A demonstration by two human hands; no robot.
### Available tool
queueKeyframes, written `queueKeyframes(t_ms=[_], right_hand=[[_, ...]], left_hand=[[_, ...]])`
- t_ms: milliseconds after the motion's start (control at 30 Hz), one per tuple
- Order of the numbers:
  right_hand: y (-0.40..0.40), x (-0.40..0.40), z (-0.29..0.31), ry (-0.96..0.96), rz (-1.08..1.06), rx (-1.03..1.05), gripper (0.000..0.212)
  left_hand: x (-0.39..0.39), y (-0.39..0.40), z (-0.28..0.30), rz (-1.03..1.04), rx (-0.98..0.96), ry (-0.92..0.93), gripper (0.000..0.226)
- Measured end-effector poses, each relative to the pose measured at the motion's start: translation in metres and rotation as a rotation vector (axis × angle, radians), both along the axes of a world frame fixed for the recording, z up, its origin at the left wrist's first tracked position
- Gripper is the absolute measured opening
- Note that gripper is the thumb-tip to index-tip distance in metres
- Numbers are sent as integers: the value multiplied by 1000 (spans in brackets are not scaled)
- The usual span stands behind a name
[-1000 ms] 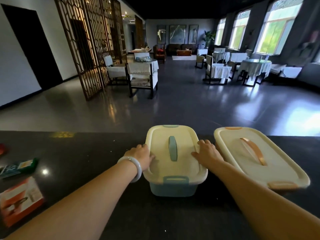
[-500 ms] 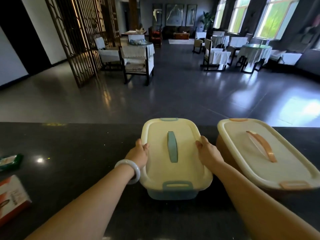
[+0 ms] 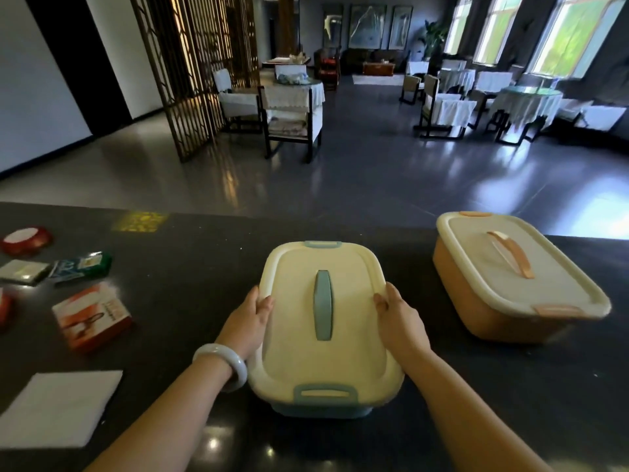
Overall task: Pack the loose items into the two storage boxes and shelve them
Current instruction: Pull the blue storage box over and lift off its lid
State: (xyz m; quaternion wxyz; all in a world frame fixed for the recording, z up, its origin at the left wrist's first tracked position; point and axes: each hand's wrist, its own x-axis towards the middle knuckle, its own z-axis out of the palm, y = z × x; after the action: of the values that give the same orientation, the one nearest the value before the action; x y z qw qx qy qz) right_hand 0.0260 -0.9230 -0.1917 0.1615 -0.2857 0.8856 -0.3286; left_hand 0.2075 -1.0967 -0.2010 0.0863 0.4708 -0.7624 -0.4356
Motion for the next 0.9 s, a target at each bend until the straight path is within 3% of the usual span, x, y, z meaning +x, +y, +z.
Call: queueKeyframes(t_ms=[433,633,733,800,900], right_hand=[[-15,144,-13,-41,-28,-43,44],[-13,172,-20,-59,-55,-70,44],[-13,173,-17,-27,-49,-86,38],[-11,174,-12,-63,-32,-84,40],[-5,178,-4,-7,-36,34,57]], left_hand=[[148,-19,-6,-44,-45,7,56],[178,-22,-6,-59,-10,30,55],[178,-19,4,-58,-17,-45,55],[178,-16,11,-82,-132,-149,55],[188,-4,14,-197,-534,-200,60]])
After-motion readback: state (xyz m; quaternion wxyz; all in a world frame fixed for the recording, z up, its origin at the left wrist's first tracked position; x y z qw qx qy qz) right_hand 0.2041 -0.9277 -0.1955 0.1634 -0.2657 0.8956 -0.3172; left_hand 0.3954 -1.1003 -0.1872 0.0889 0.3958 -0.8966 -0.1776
